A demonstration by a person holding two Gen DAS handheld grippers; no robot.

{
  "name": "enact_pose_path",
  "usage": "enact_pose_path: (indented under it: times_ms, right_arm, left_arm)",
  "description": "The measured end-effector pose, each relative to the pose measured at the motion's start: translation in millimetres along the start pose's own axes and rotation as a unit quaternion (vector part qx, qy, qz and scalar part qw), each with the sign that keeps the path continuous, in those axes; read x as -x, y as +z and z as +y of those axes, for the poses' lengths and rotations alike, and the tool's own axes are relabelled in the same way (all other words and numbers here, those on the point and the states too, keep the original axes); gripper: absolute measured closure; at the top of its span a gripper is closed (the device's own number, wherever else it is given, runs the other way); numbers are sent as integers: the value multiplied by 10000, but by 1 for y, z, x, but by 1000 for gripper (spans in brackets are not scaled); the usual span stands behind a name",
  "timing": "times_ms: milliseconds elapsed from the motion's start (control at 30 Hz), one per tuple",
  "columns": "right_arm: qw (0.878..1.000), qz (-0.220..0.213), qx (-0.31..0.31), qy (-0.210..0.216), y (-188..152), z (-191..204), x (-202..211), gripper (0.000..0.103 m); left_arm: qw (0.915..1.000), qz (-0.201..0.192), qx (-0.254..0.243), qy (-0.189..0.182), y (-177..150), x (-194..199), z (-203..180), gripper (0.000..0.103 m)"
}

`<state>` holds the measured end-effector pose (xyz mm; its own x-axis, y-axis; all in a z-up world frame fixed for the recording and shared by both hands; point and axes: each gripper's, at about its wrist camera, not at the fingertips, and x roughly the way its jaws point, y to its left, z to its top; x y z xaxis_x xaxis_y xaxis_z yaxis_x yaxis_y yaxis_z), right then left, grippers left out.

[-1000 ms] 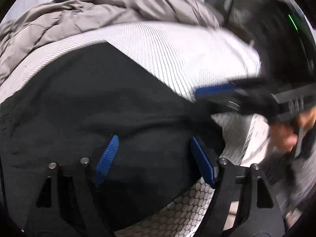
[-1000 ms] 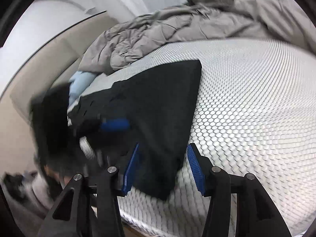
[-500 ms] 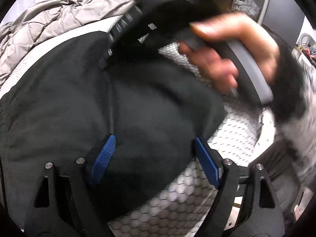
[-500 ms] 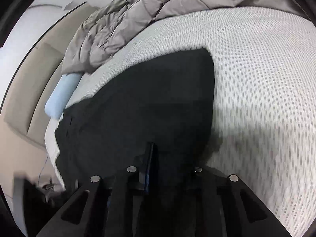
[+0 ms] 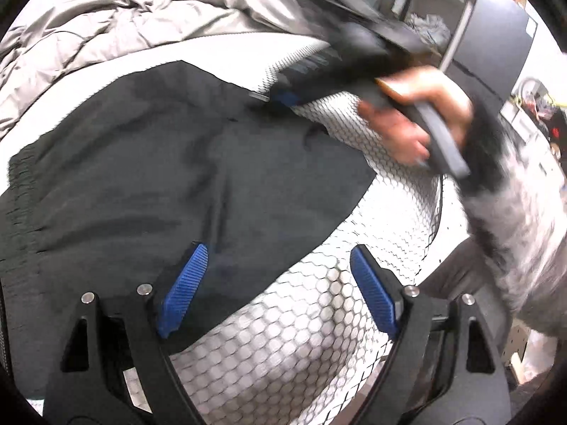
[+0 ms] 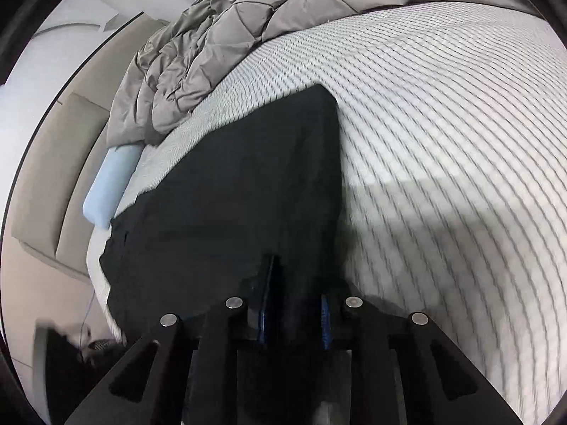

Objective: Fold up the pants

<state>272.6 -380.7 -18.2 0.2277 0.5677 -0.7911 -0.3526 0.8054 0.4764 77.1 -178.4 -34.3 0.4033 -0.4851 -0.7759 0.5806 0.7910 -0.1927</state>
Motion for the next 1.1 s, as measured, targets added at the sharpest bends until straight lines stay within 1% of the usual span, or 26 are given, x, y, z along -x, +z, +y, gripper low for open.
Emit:
enact_pose_path:
  times_ms: [100, 167, 267, 300, 333, 367, 433, 500, 533, 567, 600, 633, 667, 700, 733, 767, 800, 833, 867, 900, 933, 967, 1033, 1067, 1100]
  right_arm:
    - [9995, -34, 260, -197, -46, 11, 20, 82]
    - [9991, -12, 377, -193, -79, 16, 30, 84]
    - [9983, 14, 516, -257, -116, 19, 45, 85]
    - [9977, 22, 605, -314, -125, 21, 50, 85]
    - [9963, -13, 724, -461, -130, 25, 55, 85]
    - [9937, -152, 853, -709, -133, 31, 63, 84]
    - [9862, -723, 1109, -998, -135, 48, 85, 78]
    - [9727, -1305, 1348, -1365, -133, 72, 98, 71]
    - [9677, -1465, 1474, -1425, -130, 85, 97, 70]
    - [9660, -1511, 1551, -1413, -126, 97, 90, 69]
    - [9648, -1496, 1620, -1433, -121, 107, 79, 66]
    - [9640, -1417, 1729, -1442, -117, 118, 62, 64]
    - [9656, -1225, 1860, -1341, -114, 127, 40, 63]
    - [9674, -1009, 1950, -1259, -112, 130, 24, 62]
    - [9677, -694, 2090, -1226, -111, 136, 0, 62]
    - [9613, -409, 2351, -1375, -113, 140, -21, 62]
    - [9495, -350, 2636, -1663, -121, 141, -33, 62]
    - [9449, -376, 2743, -1749, -125, 141, -36, 61]
    - [9459, -430, 2687, -1769, -127, 136, -30, 61]
    - [9501, -458, 2449, -1875, -128, 126, -19, 61]
    - [9514, -538, 2270, -2011, -130, 114, -5, 61]
    - [9490, -575, 2174, -2211, -131, 106, 2, 61]
    - [9387, -620, 2048, -2702, -133, 94, 13, 59]
    - [9418, -682, 1936, -2663, -130, 97, 15, 59]
    - [9470, -767, 1860, -2504, -128, 100, 19, 59]
  left_arm:
    - [9994, -172, 204, 210, 2, 16, 20, 22]
    - [9976, -320, 488, 386, 3, 26, 42, 22]
    - [9910, -506, 1078, 613, 5, 40, 84, 22]
    - [9881, -555, 1244, 709, 2, 45, 97, 22]
    - [9861, -592, 1335, 792, 2, 47, 106, 22]
    - [9837, -656, 1413, 899, 1, 52, 114, 22]
    - [9826, -775, 1368, 991, 2, 57, 119, 22]
    - [9873, -778, 985, 975, 7, 51, 109, 21]
    - [9893, -743, 776, 986, 9, 47, 103, 21]
    - [9914, -629, 521, 1018, 11, 36, 93, 22]
    - [9932, -500, 369, 987, 10, 27, 81, 25]
    - [9948, -314, 244, 933, 10, 15, 79, 27]
    - [9945, -123, 156, 1029, 8, 5, 76, 28]
    - [9940, -28, 70, 1095, 4, 1, 74, 31]
    - [9943, -37, 52, 1067, 1, 3, 79, 32]
    - [9948, -61, 92, 1008, -2, 8, 84, 36]
    - [9952, -47, 173, 959, -7, 13, 90, 39]
    - [9953, -65, 254, 934, -13, 19, 98, 40]
    - [9948, -108, 326, 954, -20, 26, 106, 40]
    - [9949, -133, 395, 919, -28, 32, 111, 42]
    - [9949, -154, 441, 893, -32, 35, 115, 42]
    - [9941, -167, 495, 955, -39, 38, 116, 42]
    - [9935, -196, 531, 989, -42, 43, 119, 41]
    - [9927, -208, 569, 1048, -43, 49, 116, 41]
    - [9926, -241, 595, 1026, -40, 54, 112, 41]
